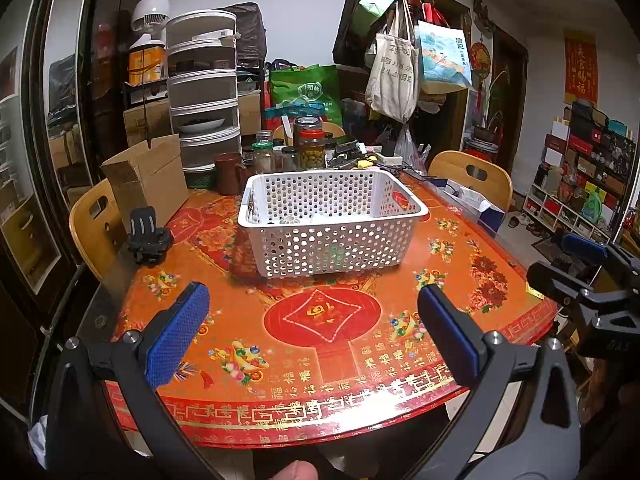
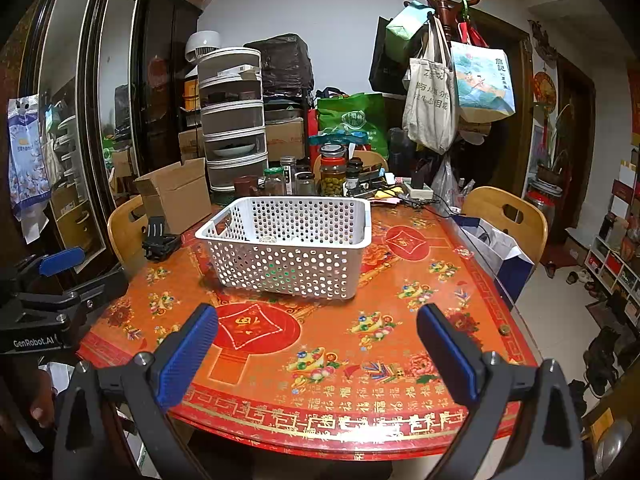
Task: Organize soft objects
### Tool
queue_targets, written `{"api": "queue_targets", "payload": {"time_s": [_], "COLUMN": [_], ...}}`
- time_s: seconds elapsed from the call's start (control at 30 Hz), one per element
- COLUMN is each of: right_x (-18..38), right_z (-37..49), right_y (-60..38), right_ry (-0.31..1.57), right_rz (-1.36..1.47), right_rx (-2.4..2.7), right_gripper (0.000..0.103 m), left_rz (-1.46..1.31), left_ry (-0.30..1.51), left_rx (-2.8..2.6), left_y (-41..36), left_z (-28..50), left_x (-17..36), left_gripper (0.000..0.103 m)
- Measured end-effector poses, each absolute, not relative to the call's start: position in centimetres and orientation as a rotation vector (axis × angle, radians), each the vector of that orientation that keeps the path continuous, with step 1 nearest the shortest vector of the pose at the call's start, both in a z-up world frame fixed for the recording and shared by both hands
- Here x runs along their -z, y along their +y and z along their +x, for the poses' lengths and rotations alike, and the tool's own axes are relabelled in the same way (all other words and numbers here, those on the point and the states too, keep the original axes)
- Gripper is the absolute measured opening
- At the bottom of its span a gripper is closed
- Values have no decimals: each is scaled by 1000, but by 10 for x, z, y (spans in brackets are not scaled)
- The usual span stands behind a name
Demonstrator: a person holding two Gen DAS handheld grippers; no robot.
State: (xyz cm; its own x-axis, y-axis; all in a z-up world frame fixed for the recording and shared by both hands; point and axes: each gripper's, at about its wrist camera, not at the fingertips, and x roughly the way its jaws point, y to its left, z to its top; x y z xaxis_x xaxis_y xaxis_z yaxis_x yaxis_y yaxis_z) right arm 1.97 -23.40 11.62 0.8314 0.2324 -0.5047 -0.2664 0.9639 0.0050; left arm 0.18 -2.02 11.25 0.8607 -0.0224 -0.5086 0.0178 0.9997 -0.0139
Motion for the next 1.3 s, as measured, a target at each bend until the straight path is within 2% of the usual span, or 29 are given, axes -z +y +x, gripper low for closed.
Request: {"api": "queue_targets", "payload": {"time_s": [1.3], "right_x": [-114], "right_z": [18], "right_y": [-232], "right_ry": [530], "right_rz": [-66], "right_rx": [-266], "right_gripper": [100], "left_rz": [-7], "left_ry": [543], "left_rx": [26], "left_y": [-25], "left_z": [2], "left_x": [-104], "left_gripper": [103]}}
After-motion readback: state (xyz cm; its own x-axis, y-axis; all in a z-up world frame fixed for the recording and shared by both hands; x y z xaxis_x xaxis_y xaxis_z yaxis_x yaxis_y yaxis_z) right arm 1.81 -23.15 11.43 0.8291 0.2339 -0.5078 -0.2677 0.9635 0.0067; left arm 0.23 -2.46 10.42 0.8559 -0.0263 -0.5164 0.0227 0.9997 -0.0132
